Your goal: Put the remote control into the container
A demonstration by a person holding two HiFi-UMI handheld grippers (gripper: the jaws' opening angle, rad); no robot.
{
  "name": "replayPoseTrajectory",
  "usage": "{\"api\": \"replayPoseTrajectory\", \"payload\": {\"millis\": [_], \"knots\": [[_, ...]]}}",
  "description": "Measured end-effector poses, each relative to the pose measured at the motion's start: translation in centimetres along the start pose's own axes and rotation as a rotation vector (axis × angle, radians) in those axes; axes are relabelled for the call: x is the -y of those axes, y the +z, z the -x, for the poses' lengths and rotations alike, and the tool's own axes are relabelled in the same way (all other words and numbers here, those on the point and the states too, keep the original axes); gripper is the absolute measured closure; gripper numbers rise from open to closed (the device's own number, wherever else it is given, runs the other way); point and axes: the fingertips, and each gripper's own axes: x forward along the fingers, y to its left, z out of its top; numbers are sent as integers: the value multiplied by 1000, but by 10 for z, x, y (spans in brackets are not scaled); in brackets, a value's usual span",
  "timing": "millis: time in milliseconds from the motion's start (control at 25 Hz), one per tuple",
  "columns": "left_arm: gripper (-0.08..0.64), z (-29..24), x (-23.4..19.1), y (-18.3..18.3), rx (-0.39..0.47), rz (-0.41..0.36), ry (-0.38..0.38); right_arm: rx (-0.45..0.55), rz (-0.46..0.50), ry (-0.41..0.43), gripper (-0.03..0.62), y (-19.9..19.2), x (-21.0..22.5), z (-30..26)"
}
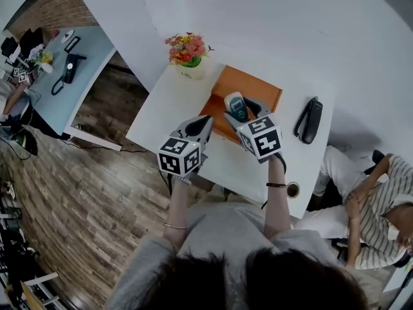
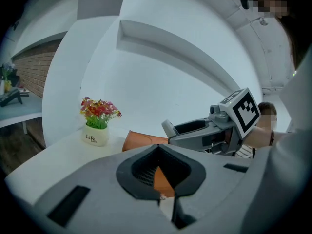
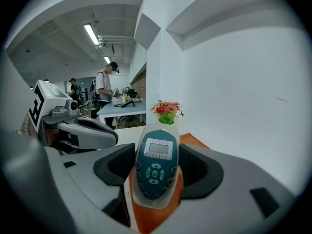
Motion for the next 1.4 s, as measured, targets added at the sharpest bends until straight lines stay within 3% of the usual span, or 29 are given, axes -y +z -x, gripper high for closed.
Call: {"api": "replayPoseTrajectory", "payload": {"millis": [520,1400], "knots": [[557,-20,-16,-20,-59,92,-5,-181,-43,58,313,-38,-2,-45],[557,-33,-25,-56,-157,118,-20,-419,-89,76,311,-99,-9,-90]]}}
